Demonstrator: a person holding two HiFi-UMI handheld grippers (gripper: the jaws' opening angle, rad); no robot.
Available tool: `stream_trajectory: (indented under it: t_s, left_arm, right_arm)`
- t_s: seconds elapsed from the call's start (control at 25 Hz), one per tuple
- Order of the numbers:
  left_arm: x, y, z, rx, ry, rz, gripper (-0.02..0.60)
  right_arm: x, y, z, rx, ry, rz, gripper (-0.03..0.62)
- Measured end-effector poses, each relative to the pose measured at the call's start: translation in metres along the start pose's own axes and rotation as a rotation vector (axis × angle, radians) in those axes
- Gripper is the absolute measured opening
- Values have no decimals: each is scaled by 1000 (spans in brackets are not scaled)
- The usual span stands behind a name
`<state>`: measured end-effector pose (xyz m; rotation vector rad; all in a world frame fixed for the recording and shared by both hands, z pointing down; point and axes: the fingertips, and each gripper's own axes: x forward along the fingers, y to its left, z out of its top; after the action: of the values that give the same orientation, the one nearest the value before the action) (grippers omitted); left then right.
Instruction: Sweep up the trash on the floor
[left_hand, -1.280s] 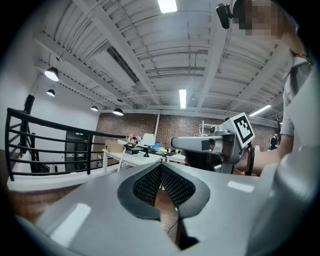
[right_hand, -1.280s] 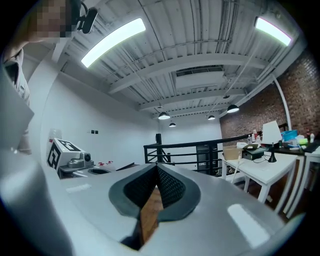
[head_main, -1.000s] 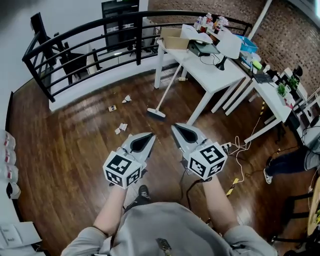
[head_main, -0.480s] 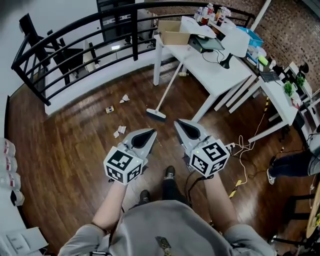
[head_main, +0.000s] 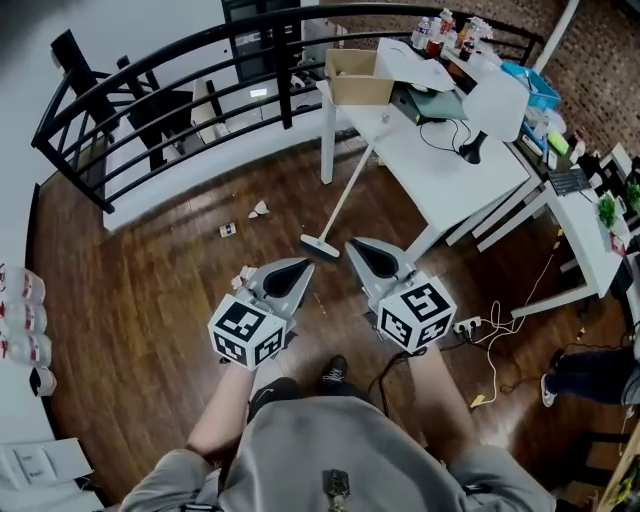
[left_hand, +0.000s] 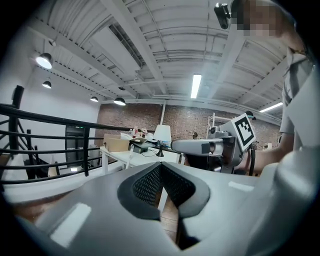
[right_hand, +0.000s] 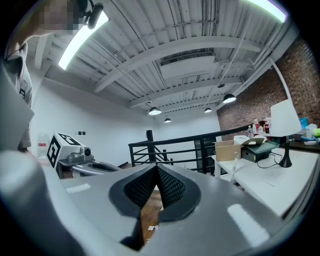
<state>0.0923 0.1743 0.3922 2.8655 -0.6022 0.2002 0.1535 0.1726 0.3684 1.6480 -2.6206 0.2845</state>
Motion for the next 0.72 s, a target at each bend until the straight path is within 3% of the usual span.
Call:
stream_trajectory:
  t_s: [0.36,0.72]
  left_arm:
    - [59,53,6,-25,10,27,-11]
    - [119,130,19,-54,-20,-54,-8]
  right_arm:
    - [55,-61,1,32,18,36,0]
    - [118,-130,14,-21,102,-72,0]
